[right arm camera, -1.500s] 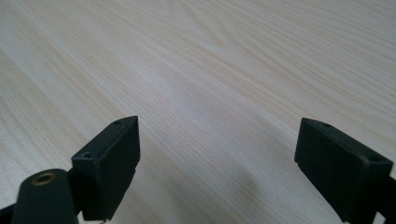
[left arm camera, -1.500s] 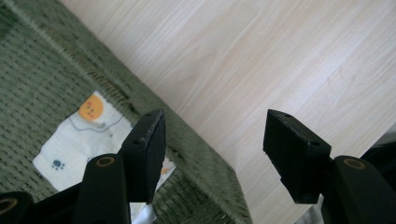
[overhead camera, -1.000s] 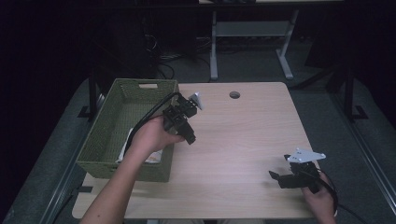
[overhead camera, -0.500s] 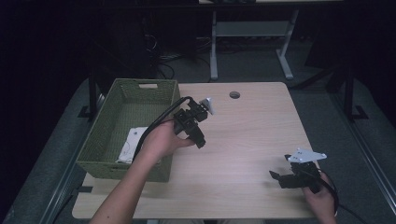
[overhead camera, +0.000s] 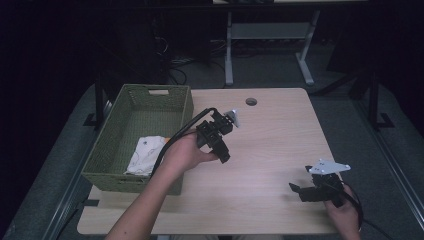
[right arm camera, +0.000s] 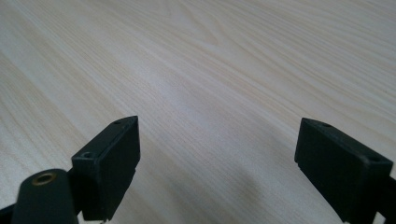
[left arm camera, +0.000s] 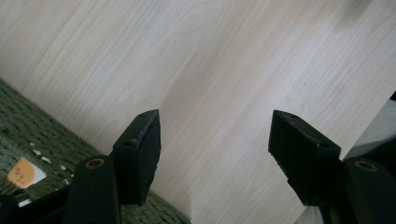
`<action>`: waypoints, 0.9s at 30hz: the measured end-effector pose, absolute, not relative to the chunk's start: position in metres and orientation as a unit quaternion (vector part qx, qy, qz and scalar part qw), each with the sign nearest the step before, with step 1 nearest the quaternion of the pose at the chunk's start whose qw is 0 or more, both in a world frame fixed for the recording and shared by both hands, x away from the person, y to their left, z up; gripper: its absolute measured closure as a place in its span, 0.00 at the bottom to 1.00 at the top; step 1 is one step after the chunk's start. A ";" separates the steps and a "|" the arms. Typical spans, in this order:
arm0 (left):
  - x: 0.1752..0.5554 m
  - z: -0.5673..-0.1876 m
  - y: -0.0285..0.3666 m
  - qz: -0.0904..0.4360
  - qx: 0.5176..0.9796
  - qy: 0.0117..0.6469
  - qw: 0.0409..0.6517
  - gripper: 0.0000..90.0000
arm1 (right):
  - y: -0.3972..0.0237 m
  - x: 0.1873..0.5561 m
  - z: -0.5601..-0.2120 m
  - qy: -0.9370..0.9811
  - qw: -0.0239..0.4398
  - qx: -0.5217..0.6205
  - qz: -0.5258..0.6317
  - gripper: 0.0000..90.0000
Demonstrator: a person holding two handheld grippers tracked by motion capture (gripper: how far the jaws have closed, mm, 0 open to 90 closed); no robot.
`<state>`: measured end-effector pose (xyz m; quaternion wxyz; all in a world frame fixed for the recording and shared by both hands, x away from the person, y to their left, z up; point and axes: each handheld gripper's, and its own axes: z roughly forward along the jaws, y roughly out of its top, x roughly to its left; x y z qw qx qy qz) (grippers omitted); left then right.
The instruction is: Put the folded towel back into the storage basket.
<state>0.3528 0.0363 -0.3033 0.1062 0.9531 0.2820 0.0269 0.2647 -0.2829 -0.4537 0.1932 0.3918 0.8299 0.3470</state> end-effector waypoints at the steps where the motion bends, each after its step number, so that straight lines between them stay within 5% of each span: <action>1: 0.352 -0.304 0.035 0.027 0.953 0.281 0.107 0.38 | -0.283 0.265 -0.454 0.830 0.193 0.392 0.347 0.15; 27: 0.339 -0.319 -0.001 0.017 0.961 0.255 0.110 0.37 | -0.288 0.263 -0.453 0.827 0.197 0.397 0.346 0.15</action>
